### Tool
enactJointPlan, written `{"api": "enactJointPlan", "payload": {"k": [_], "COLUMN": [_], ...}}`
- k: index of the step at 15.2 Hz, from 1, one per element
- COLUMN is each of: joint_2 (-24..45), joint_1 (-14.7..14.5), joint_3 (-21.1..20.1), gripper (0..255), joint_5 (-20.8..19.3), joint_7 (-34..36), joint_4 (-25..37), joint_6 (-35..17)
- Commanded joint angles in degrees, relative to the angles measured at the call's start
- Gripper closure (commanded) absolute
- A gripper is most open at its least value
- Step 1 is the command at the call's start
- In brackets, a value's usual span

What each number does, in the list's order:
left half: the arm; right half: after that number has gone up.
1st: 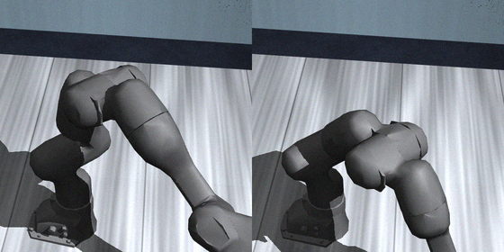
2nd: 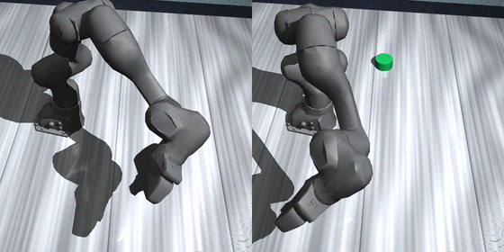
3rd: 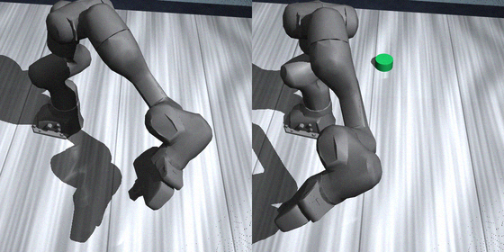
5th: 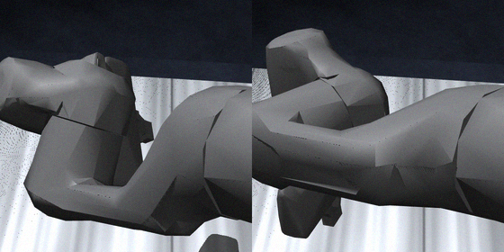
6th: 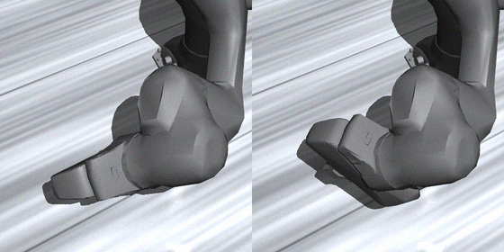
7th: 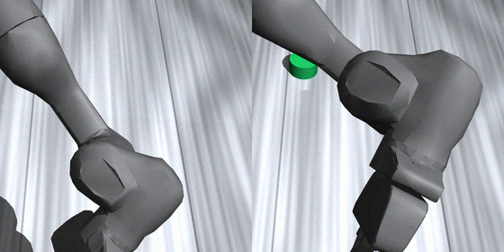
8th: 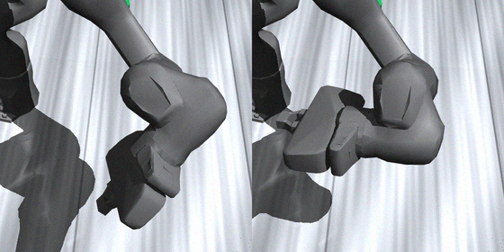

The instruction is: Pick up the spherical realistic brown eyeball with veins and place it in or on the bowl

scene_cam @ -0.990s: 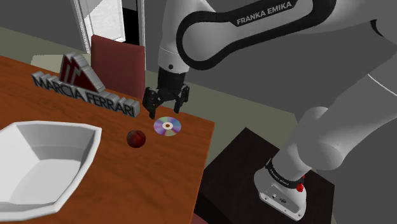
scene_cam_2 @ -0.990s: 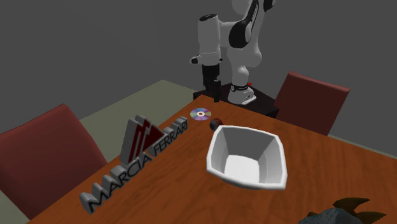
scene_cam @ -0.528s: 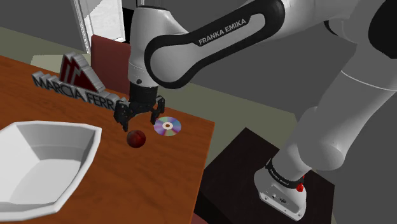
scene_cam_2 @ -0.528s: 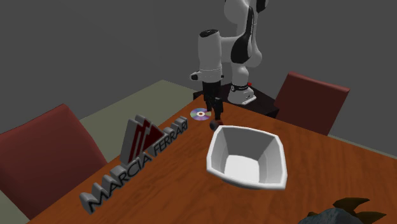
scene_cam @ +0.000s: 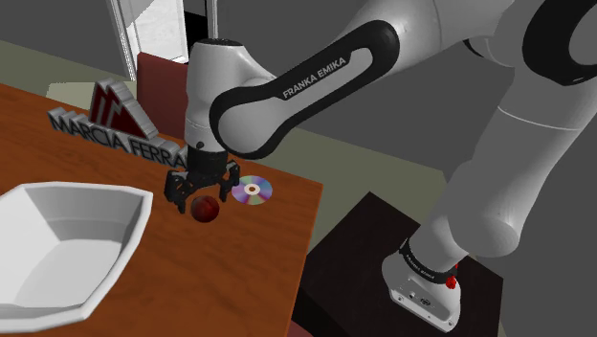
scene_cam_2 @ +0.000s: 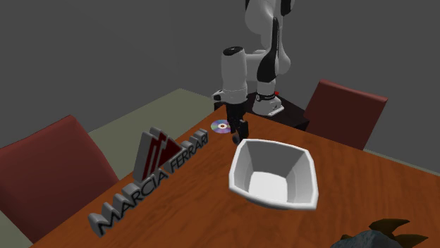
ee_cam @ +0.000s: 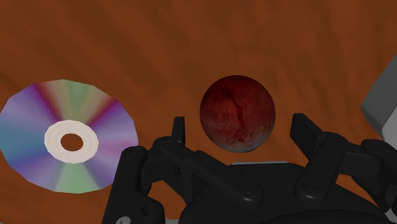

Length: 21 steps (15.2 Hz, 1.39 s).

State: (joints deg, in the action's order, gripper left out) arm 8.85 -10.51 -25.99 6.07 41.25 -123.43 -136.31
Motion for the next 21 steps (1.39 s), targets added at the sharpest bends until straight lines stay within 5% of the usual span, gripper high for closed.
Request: {"api": "enactJointPlan", "payload": {"k": [1,8,9,21], "joint_2": [0.53,0.53,0.53,-0.95], "joint_1": [-0.14,-0.15,-0.15,0.06], "joint_3": [0.01,0.01,0.01,-0.13], "gripper": [0,0,255,255], "joint_5": [-0.26,-0.27,-0.27,0.39], "joint_7": [0.21,0.22,0.22,-0.02], "joint_4": [-0.21,-0.2,-0.2,0.61], "joint_6": [-0.74,-0.74,-0.74,1.44]}}
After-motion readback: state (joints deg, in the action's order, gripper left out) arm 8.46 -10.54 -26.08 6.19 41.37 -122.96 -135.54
